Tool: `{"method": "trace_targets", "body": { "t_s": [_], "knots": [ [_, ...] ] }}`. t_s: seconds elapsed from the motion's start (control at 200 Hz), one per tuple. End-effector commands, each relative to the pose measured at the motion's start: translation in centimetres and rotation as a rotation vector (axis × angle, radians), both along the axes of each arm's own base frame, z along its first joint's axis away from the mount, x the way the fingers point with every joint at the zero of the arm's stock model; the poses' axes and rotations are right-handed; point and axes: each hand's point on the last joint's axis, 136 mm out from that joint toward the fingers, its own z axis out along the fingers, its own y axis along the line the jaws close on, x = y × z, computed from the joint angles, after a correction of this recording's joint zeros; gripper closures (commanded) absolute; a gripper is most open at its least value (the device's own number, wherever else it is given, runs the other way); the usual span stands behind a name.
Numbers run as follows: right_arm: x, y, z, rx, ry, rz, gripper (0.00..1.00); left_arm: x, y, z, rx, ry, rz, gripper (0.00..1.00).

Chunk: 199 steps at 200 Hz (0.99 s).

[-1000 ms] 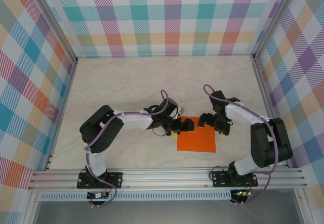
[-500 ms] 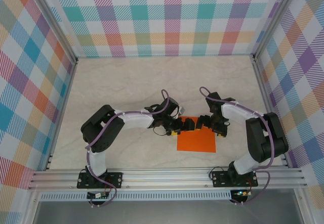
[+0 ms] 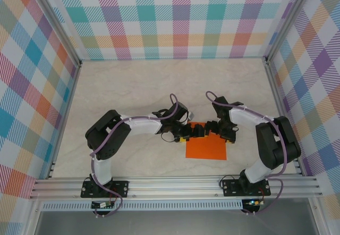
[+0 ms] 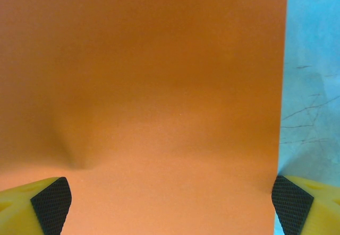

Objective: Fold a paper plane with a square sheet of paper (fold left side to right side)
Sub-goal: Pick up the square sheet of paper from the bottom-center of the table.

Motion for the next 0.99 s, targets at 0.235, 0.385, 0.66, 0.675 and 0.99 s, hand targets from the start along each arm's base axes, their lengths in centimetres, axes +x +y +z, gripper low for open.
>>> {"method": "trace_targets", "body": {
  "t_s": [0.235, 0.385, 0.66, 0.675, 0.99],
  "knots": [
    [0.1, 4.5, 1.6, 0.128, -0.004, 0.071, 0.00, 0.0, -0.6, -0.9, 0.024, -0.015, 0.002, 0.00],
    [0.1, 4.8, 2.0, 0.136, -0.013, 0.078, 0.00, 0.0, -0.7, -0.9, 0.022, -0.014, 0.002, 0.00],
    [0.2, 4.8, 1.6, 0.170, -0.023, 0.077, 0.00, -0.1, -0.7, -1.0, 0.023, -0.010, 0.003, 0.00],
    [0.3, 4.8, 1.7, 0.182, -0.030, 0.073, 0.00, -0.1, -0.7, -1.0, 0.022, -0.012, 0.004, 0.00],
    [3.2, 0.6, 3.7, 0.089, -0.122, 0.068, 0.00, 0.0, -0.6, -0.6, 0.024, -0.019, 0.009, 0.00]
  ]
}}
